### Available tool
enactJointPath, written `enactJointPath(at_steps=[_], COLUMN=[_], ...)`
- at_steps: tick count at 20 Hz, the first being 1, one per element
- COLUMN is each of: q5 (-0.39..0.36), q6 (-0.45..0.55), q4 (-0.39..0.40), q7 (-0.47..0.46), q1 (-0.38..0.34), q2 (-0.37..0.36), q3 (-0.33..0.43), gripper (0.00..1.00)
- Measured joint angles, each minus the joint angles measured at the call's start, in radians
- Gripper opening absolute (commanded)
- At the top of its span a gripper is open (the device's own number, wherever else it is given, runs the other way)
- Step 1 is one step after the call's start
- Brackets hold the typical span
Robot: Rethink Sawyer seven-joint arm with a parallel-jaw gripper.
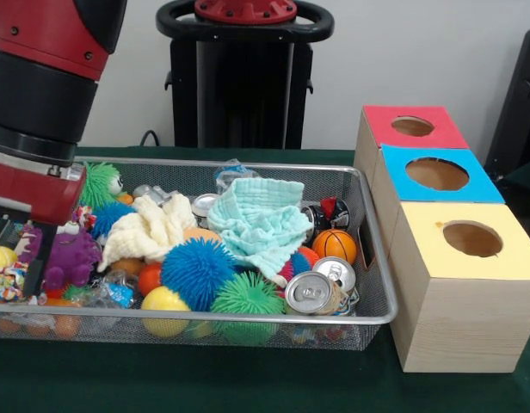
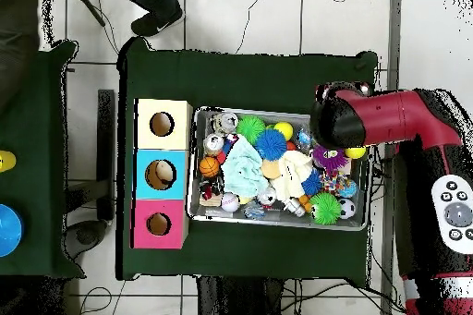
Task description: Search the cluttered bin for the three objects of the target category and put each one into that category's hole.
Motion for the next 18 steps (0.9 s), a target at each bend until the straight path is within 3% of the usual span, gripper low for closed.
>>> enactJointPath(at_steps=[18], q5=[-0.071], q6=[-0.03], q4=[-0.008], q7=[0.0], q1=[0.005], q2=[0.033], q3=[-0.037], gripper=[1.0])
